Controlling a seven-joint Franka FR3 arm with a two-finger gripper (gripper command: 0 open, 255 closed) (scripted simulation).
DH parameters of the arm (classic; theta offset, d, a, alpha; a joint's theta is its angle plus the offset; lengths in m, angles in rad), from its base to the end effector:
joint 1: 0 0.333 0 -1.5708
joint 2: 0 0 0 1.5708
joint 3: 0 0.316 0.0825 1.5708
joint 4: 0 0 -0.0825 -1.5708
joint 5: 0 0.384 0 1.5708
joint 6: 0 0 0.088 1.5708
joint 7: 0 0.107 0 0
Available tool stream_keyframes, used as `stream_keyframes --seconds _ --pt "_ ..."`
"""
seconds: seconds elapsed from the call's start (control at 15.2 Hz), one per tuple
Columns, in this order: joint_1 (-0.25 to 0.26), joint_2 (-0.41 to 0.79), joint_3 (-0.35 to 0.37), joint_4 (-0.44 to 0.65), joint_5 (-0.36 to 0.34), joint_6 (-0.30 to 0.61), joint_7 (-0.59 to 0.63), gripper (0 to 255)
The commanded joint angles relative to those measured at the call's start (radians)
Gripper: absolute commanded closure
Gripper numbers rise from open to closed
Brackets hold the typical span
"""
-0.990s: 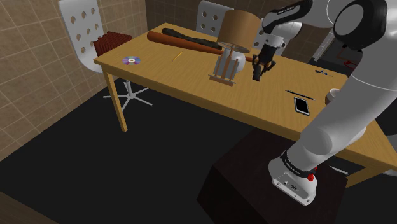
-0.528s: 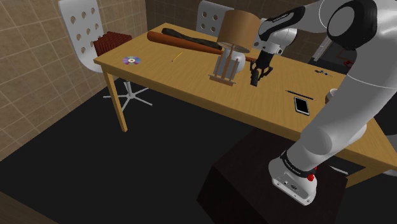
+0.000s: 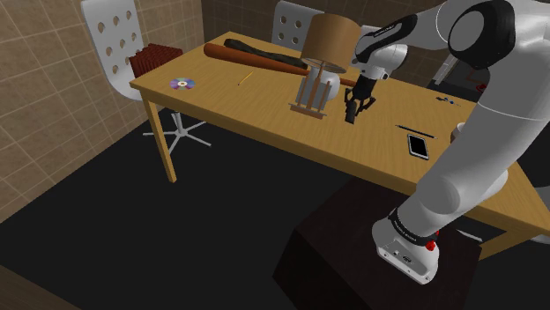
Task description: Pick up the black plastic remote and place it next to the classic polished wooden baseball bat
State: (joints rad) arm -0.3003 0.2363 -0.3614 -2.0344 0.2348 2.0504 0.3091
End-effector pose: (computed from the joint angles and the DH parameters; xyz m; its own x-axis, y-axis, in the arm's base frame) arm 0.4558 -0.3336 0.3215 0.4455 -0.8666 -0.2247 -0.8923 -0.4503 -0.0322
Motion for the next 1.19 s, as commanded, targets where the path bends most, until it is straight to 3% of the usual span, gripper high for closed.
stream_keyframes --seconds 0.0,0.13,0.2,0.53,0.79,1.12 --pt "0.0 0.0 0.0 0.0 0.0 0.001 0.0 255" --pt "0.0 0.0 0.0 0.0 0.0 0.001 0.0 255" --pt "0.0 0.0 0.0 0.0 0.0 0.001 0.0 0" --pt "0.0 0.0 0.0 0.0 0.0 0.001 0.0 0" --pt "-0.006 -0.035 -0.012 0.087 -0.027 -0.118 0.017 0" --pt "-0.006 -0.035 -0.012 0.087 -0.027 -0.118 0.017 0"
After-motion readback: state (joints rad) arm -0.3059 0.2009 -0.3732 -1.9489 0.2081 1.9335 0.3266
